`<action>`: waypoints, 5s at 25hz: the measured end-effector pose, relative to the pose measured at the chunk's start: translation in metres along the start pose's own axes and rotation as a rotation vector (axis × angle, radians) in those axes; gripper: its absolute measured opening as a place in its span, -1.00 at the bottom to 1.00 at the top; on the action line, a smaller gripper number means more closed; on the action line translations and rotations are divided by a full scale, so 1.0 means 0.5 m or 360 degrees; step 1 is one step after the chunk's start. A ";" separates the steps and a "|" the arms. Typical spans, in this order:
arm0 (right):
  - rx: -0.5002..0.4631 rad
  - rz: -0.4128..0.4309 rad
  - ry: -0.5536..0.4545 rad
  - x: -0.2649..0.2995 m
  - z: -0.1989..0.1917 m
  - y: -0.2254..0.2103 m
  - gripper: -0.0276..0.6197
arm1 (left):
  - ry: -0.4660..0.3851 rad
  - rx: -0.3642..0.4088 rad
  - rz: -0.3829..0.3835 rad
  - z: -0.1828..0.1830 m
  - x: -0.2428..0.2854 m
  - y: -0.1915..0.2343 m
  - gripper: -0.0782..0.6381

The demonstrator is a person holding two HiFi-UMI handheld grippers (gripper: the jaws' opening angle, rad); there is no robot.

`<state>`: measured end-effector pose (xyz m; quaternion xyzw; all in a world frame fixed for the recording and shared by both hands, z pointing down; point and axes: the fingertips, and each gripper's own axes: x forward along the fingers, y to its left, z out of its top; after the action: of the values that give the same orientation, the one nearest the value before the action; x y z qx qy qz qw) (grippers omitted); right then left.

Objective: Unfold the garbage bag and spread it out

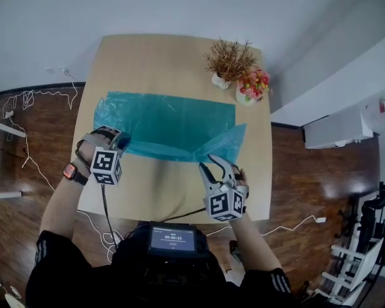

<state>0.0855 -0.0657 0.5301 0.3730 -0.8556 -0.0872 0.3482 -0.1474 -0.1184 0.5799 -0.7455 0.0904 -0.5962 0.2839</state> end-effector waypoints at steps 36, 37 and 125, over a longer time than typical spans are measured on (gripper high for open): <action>-0.0746 0.0279 0.0341 -0.134 -0.060 0.218 -0.85 | 0.0103 -0.0637 0.0082 0.138 -0.165 -0.432 -0.77; -0.0717 0.0271 0.0341 -0.141 -0.068 0.230 -0.85 | 0.0095 -0.0709 0.0070 0.141 -0.165 -0.447 -0.76; 0.0608 0.0551 0.0644 -0.106 -0.325 0.340 -0.36 | 0.0230 -0.1640 -0.0313 -0.163 0.352 -0.086 -0.78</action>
<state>0.1198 0.1094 0.6921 0.2902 -0.8207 0.2113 0.4445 -0.1846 -0.1922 0.7603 -0.7504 0.3208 -0.5480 -0.1835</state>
